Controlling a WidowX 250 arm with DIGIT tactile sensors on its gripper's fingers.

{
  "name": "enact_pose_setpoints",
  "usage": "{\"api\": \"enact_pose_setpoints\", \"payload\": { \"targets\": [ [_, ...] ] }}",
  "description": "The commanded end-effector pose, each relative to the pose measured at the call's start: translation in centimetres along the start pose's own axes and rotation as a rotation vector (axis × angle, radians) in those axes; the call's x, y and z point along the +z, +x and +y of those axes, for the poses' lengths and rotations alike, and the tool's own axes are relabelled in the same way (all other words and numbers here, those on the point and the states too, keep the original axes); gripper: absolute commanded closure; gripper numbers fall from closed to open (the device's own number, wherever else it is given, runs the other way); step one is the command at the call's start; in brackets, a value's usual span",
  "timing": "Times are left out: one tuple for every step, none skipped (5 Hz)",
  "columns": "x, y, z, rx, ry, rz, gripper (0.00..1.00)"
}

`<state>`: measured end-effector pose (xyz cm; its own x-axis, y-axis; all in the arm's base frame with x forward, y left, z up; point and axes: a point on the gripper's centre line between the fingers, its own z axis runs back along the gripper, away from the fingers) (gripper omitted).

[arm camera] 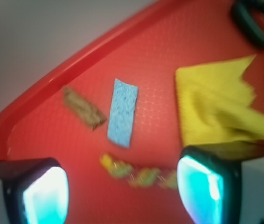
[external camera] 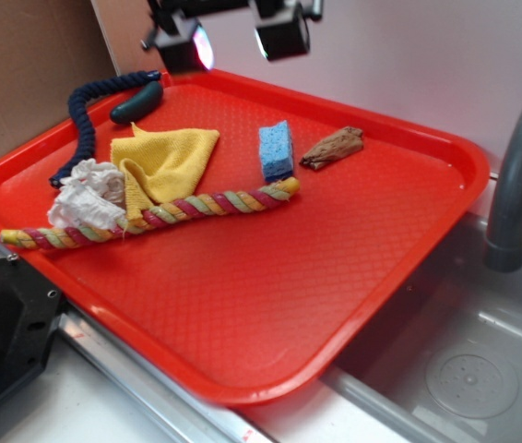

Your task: Grab the blue sponge.

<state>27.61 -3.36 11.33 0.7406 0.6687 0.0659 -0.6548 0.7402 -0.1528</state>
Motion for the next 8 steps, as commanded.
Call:
{"api": "enact_pose_setpoints", "payload": {
  "targets": [
    [-5.4,3.4,-0.1,0.09,-0.048,0.051,0.0],
    [-7.0,3.2,-0.2,0.1,0.006,0.055,0.0],
    [-9.0,3.0,0.7,0.101,0.055,0.089,0.0],
    [-9.6,3.0,1.0,0.099,0.084,0.097,0.0],
    [-9.2,2.1,1.4,0.076,0.091,0.118,1.0],
    [-6.7,1.2,1.5,-0.023,0.089,0.139,1.0],
    [-3.6,0.4,1.7,-0.223,0.019,0.182,1.0],
    [0.9,-0.5,1.7,-0.472,0.016,0.203,1.0]
  ]
}}
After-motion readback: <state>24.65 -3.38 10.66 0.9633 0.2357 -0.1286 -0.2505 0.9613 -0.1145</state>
